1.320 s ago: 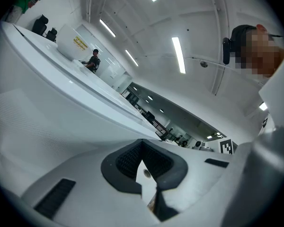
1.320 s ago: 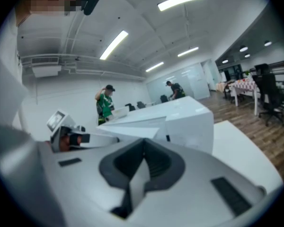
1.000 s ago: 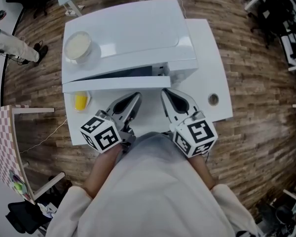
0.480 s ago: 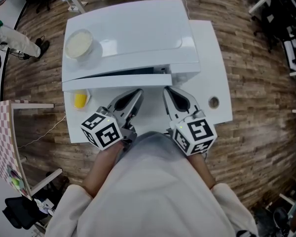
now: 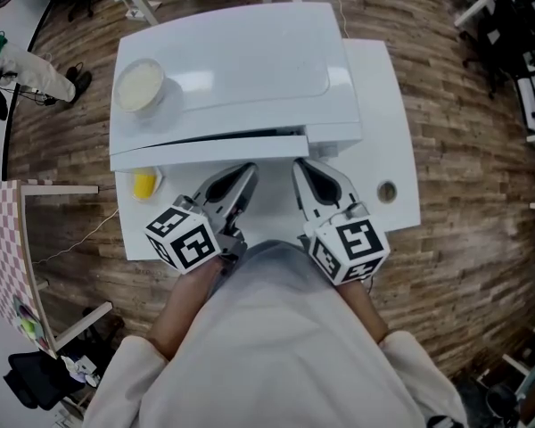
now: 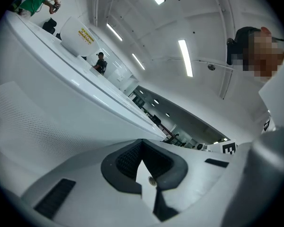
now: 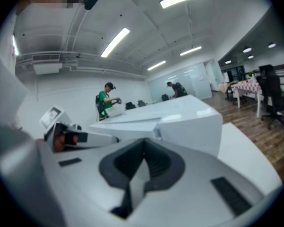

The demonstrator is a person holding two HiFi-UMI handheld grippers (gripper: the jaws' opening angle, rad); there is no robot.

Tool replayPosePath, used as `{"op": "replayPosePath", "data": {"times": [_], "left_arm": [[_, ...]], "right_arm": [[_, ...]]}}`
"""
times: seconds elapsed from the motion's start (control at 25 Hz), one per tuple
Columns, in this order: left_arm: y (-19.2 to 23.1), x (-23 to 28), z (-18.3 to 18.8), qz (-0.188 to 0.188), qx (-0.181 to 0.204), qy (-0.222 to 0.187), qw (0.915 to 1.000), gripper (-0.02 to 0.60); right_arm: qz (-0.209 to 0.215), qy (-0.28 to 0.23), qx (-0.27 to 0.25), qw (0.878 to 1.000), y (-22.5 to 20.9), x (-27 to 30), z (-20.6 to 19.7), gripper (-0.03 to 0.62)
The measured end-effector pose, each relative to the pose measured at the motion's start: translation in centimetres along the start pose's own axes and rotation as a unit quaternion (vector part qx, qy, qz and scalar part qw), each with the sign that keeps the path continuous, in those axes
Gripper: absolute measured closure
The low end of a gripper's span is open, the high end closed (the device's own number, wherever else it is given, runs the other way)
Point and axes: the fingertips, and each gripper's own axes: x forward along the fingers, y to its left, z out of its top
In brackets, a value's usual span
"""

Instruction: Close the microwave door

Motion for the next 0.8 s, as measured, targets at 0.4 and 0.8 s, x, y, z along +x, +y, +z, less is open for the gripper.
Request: {"op": "replayPosePath", "data": {"times": [0.4,0.8], "left_arm": [[0.5,0.4,-0.3,0.008,-0.005,0.005,0.9999,0.565],[0.9,1.2,-0.4,0.016,-0.014,0.011,0.9997,0.565]], "right_arm": [[0.005,-0.009,0.006,1.0,0.2,0.0,0.2,0.572],[0.014,-0.009,0.008,1.0,-0.3,0.6,0.5,0.572]]}}
